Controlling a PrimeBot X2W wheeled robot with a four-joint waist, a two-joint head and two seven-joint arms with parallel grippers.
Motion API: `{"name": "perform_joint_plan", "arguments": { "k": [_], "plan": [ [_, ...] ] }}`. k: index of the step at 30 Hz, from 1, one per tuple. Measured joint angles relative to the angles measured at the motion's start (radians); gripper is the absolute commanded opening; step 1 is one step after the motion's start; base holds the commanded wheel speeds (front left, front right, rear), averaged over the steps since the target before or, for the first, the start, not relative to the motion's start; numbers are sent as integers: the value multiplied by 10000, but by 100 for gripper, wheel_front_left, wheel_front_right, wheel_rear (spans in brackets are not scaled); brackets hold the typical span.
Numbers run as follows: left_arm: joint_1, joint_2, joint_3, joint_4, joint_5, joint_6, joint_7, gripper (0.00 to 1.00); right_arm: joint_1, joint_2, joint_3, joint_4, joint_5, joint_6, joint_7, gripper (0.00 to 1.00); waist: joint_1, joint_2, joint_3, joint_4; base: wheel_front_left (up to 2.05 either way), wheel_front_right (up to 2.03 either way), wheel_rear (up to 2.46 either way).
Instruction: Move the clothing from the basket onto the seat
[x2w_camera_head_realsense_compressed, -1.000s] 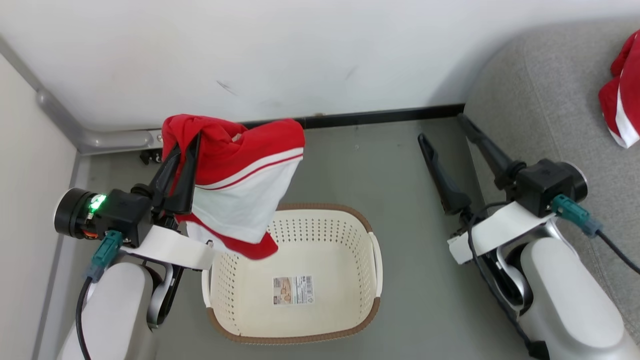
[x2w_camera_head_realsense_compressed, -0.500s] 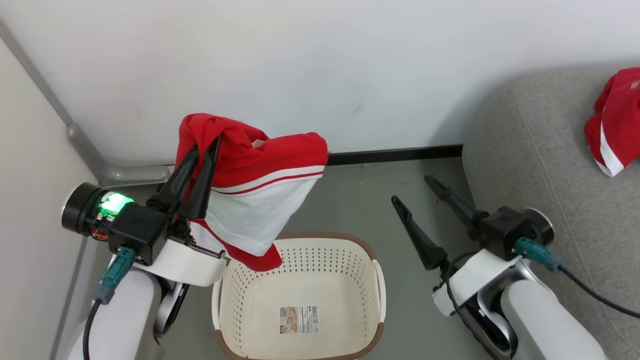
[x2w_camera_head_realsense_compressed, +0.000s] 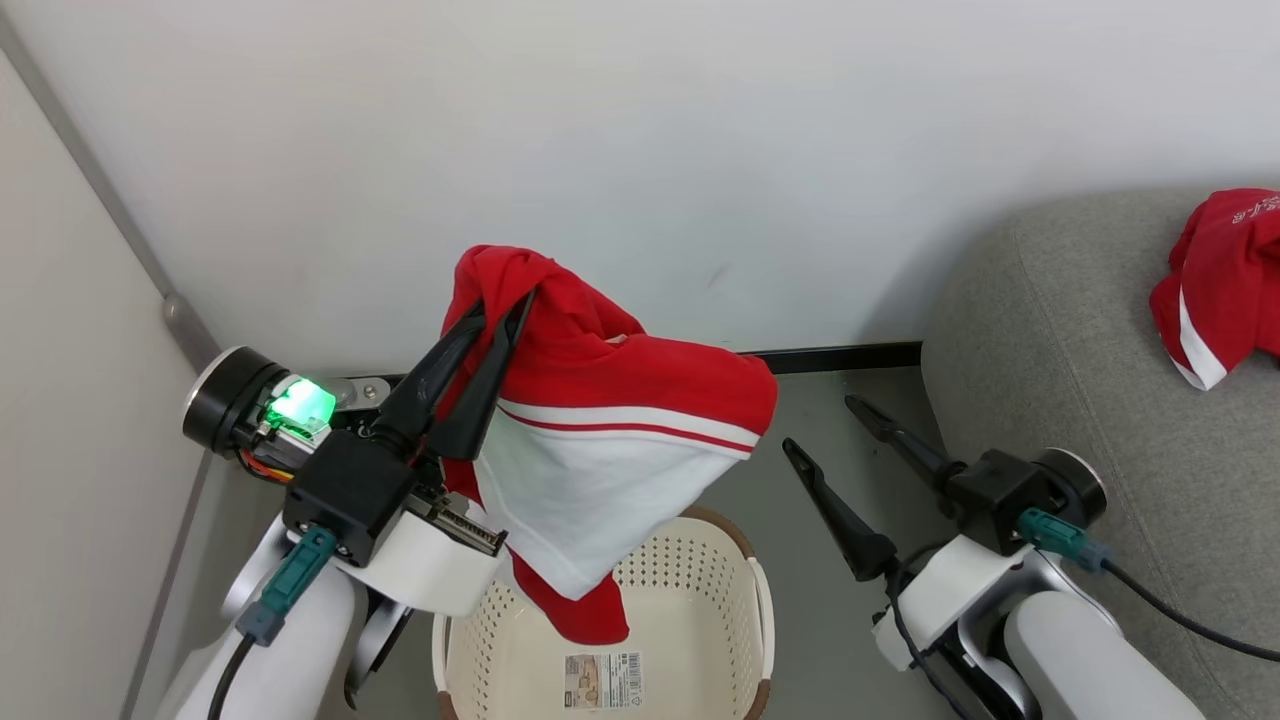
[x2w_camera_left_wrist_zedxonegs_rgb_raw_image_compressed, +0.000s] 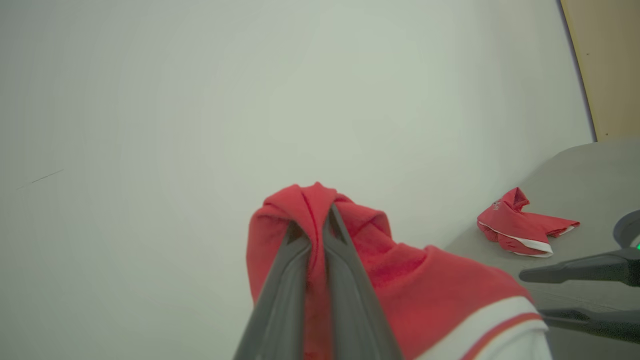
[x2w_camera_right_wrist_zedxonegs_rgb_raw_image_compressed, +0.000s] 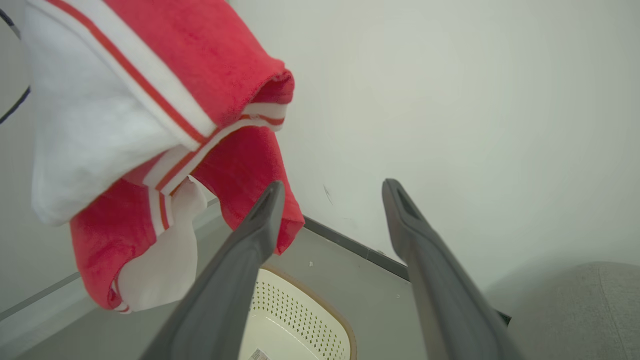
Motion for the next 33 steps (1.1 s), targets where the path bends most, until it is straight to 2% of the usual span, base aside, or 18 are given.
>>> {"name": "perform_joint_plan", "arguments": {
  "k": [8, 27, 28, 29, 30, 33],
  "plan": [
    [-27, -35, -391, -711, 63, -121, 295, 0, 105, -58, 600, 8, 167, 2, 2, 100, 0, 0, -50, 31, 0, 0, 0],
    [-254, -155, -1507, -1684, 88, -364, 815, 0, -121, -165, 807, 96, 293, 0, 2, 100, 0, 0, 3, 198, 0, 0, 0],
    [-264, -165, -1544, -1718, 88, -382, 861, 0, -121, -165, 865, 107, 347, 2, 2, 97, 0, 0, 14, 204, 0, 0, 0],
    [-270, -167, -1569, -1747, 88, -424, 863, 0, -121, -161, 915, 132, 372, 2, 2, 40, 0, 0, 24, 209, 0, 0, 0],
    [-276, -165, -1590, -1762, 88, -443, 888, 0, -122, -173, 997, 159, 397, 0, 0, 0, 0, 0, 33, 214, 0, 0, 0],
    [-282, -163, -1618, -1762, 88, -445, 993, 0, -122, -182, 1164, 230, 453, 2, 2, 0, 0, 0, 61, 221, 0, 0, 0]
  ]
}}
